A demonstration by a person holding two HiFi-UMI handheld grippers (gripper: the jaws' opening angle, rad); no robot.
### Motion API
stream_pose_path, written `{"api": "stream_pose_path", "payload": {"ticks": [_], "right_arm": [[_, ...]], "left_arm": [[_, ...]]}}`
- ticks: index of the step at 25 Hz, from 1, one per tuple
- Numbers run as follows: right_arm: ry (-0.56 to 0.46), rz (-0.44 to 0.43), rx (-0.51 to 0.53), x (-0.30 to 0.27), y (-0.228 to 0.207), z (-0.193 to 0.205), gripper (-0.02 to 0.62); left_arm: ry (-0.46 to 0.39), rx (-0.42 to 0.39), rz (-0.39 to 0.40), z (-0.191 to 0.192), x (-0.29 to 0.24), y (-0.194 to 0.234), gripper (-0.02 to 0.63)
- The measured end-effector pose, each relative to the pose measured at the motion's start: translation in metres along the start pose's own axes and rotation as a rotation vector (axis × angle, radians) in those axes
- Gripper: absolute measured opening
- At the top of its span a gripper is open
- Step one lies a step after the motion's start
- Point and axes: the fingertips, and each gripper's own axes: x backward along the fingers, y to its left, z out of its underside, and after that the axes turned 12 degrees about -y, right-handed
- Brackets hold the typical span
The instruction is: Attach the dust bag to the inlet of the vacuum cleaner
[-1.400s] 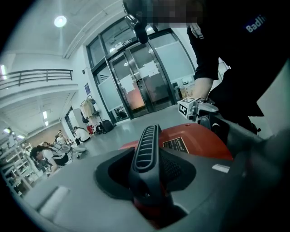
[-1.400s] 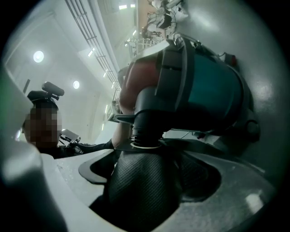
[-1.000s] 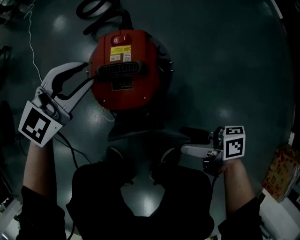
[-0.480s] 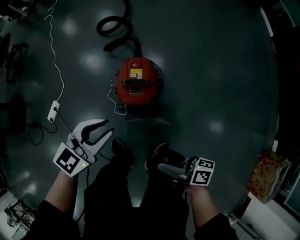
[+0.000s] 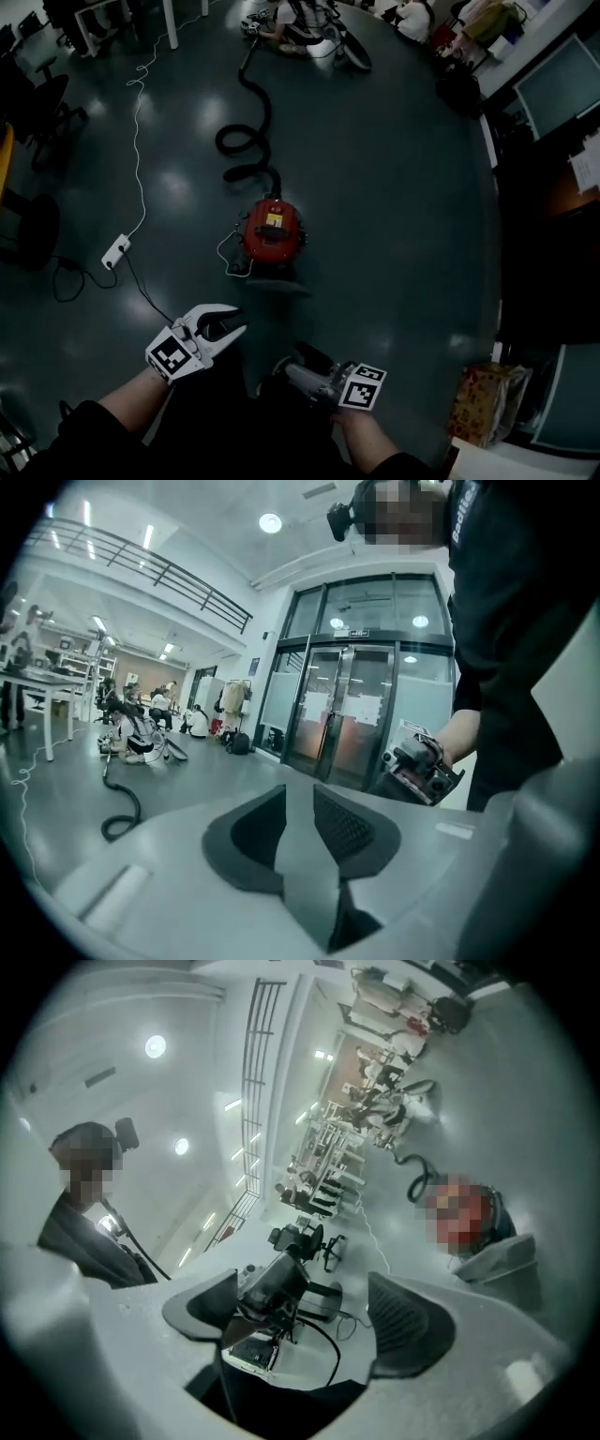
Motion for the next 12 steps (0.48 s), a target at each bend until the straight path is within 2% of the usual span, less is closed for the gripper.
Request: {"api": "stream_pose_path", "payload": {"ticks": [6,10,12], "right_arm": [[0.071,-0.124,0.058,0.025,0.027,0.017,0.433],[0.064,-0.168,0.066,0.060,0.031,0.015,0.433],[0.048,-0.188,0.063,0.075,0.036,0.017,0.428]], "left_arm": [[-0.054,-0.013,-0.070,-0.019,0.012,-0.072,0.087],[-0.075,0.003,-0.156,-0.026,0.008,-0.127,0.083],[-0.066,0.011,-0.173,-0.026,0.009,-0.153,0.083]]}}
